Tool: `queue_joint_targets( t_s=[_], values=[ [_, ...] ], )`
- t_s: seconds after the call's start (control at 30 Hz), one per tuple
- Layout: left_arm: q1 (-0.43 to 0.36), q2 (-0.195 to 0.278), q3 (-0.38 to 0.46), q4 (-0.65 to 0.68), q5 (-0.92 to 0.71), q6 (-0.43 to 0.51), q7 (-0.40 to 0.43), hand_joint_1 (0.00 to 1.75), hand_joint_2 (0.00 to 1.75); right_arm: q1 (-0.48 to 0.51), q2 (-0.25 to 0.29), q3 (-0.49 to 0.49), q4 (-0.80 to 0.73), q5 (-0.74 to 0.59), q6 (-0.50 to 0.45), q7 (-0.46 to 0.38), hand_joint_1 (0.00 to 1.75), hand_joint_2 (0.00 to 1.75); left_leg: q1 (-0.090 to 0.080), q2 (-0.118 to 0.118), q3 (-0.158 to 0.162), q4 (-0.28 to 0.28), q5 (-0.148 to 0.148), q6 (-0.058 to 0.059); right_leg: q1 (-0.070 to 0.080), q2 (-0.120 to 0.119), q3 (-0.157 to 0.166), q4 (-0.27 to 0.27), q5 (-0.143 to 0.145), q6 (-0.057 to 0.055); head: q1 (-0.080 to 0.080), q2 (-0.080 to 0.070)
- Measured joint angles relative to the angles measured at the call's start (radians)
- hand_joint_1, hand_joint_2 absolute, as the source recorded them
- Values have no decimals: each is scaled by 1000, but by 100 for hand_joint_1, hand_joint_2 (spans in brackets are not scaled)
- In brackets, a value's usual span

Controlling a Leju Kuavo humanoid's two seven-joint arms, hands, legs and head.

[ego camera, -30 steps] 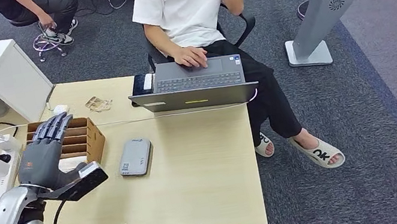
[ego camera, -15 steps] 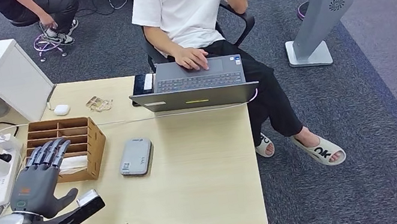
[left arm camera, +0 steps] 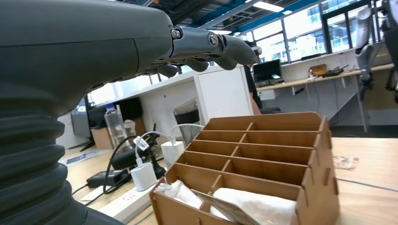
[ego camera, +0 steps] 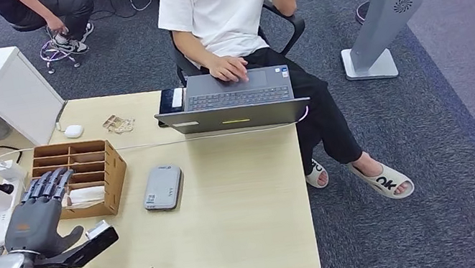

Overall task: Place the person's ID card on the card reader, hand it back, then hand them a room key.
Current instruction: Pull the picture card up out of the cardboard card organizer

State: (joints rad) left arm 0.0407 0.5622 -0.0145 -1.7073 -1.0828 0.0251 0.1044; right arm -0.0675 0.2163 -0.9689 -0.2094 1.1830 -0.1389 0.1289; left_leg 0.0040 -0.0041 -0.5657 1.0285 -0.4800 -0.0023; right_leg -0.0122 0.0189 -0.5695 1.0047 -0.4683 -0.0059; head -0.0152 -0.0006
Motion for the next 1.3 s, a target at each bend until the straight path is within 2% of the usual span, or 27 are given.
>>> queue_joint_targets(
  t_s=[0.6, 1.0, 1.3],
  values=[
    [-75, -5, 26, 186, 2, -49, 22, 0, 175, -2, 0, 0, 0, 20, 3, 4, 0, 175, 0, 0, 0, 0, 0, 0, 0, 0, 0, 0, 0, 0, 0, 0],
    [-157, -56, 26, 321, -58, 26, 34, 0, 175, -3, 0, 0, 0, 33, 7, 5, 0, 175, 0, 0, 0, 0, 1, 0, 0, 0, 0, 0, 1, 0, 0, 0],
    [-177, -86, 26, 356, -60, 37, 17, 1, 175, -3, 0, 0, 0, 43, 7, 3, 0, 175, 0, 0, 0, 0, 0, 0, 0, 0, -1, 0, 1, 0, 0, 0]
  ],
)
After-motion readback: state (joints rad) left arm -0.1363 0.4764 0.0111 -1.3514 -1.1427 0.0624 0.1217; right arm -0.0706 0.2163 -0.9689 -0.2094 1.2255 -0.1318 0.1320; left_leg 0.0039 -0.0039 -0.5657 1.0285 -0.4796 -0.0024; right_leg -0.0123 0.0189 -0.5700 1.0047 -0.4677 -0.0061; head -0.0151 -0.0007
